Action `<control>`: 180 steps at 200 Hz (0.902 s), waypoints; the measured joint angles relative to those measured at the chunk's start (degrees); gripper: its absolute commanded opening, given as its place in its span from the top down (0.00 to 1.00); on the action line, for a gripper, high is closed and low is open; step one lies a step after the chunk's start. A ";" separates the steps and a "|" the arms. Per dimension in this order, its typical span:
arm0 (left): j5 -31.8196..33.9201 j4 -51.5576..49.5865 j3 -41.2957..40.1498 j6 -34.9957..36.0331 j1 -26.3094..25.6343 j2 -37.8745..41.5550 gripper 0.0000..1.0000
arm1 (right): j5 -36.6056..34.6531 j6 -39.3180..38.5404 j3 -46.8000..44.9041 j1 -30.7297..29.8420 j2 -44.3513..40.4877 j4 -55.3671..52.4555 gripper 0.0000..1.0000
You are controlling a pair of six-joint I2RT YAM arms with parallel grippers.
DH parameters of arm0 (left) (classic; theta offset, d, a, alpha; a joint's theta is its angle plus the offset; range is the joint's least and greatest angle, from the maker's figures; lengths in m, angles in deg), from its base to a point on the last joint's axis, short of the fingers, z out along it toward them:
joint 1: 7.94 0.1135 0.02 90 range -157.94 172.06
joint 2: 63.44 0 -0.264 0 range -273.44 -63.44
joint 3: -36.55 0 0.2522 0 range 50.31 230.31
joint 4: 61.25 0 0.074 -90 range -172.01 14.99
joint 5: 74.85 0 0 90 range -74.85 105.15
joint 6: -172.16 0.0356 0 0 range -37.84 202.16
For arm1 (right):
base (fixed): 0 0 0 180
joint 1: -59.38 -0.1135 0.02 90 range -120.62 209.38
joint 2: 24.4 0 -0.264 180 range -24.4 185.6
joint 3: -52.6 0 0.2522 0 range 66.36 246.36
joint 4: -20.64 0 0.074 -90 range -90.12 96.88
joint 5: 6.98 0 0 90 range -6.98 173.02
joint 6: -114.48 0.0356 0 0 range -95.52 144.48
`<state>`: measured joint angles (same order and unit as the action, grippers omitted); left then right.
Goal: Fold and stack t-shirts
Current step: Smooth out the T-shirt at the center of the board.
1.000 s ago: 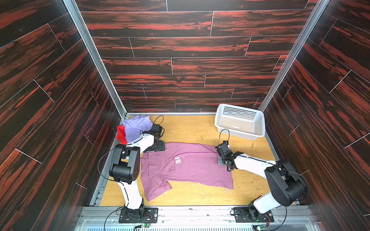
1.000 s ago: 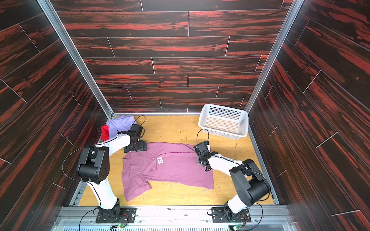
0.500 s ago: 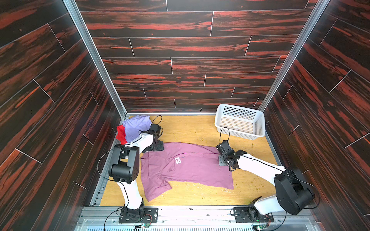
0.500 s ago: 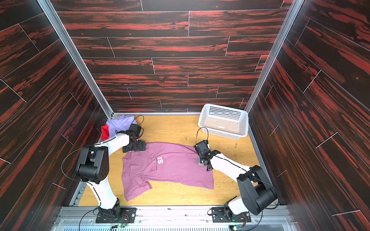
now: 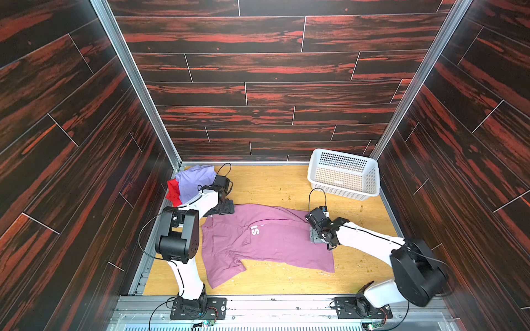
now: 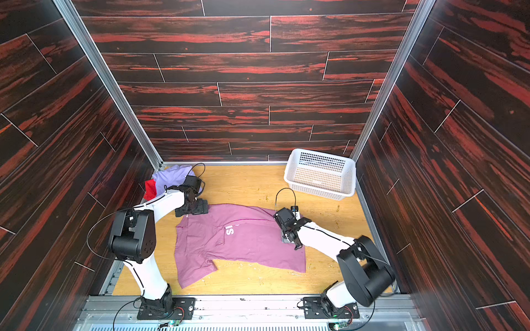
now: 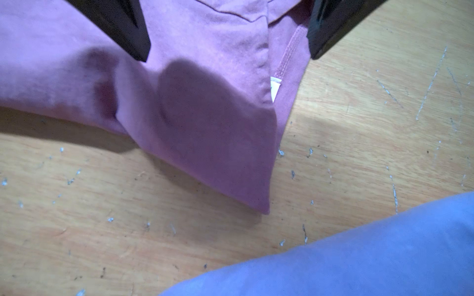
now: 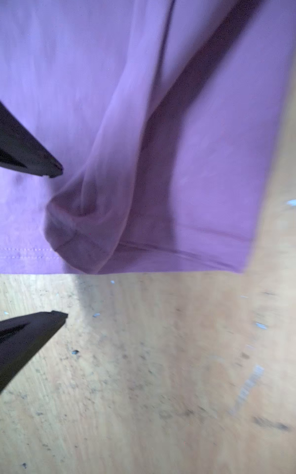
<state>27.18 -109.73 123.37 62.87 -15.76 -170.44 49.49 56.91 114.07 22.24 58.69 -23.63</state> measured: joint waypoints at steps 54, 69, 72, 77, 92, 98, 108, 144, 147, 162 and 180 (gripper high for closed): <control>-0.48 0.00 0.00 0.02 0.00 0.55 0.00 | -1.84 -0.98 6.29 0.66 0.70 4.70 0.15; -0.59 0.02 0.00 0.02 0.00 0.74 0.00 | -1.81 -0.94 6.03 1.79 4.22 6.01 0.16; -0.61 0.00 -0.02 0.02 0.00 0.76 0.00 | -1.77 -0.92 5.95 1.97 4.98 6.29 0.16; -0.66 0.00 -0.02 0.02 0.00 0.81 0.00 | -1.79 -0.79 5.86 2.29 6.10 6.60 0.17; -0.74 0.00 -0.02 0.02 0.00 0.98 0.00 | -1.77 -0.26 5.70 3.13 9.73 7.48 0.17; -0.81 0.04 -0.02 0.02 0.00 1.01 0.00 | -1.81 -0.07 5.64 3.26 10.75 7.78 0.17; -0.92 0.02 -0.02 0.02 0.00 1.01 0.00 | -1.68 0.04 5.33 3.37 12.13 8.35 0.18; -1.09 0.00 -0.02 0.02 0.00 1.01 0.00 | -1.03 0.09 5.20 3.93 14.32 10.23 0.18; -1.09 0.00 -0.02 0.02 0.00 1.01 0.00 | -0.94 0.09 5.22 4.04 14.45 10.43 0.18; -1.09 0.00 -0.02 0.04 0.00 1.01 0.00 | -0.55 0.04 5.29 4.46 15.30 11.17 0.18; -1.05 -0.02 -0.02 0.09 0.00 1.01 0.00 | -0.48 0.04 6.01 4.90 16.98 11.91 0.18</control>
<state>26.13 -109.75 123.35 62.95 -15.76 -169.44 49.00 56.95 120.08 27.13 75.67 -11.71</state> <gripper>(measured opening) 0.999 0.822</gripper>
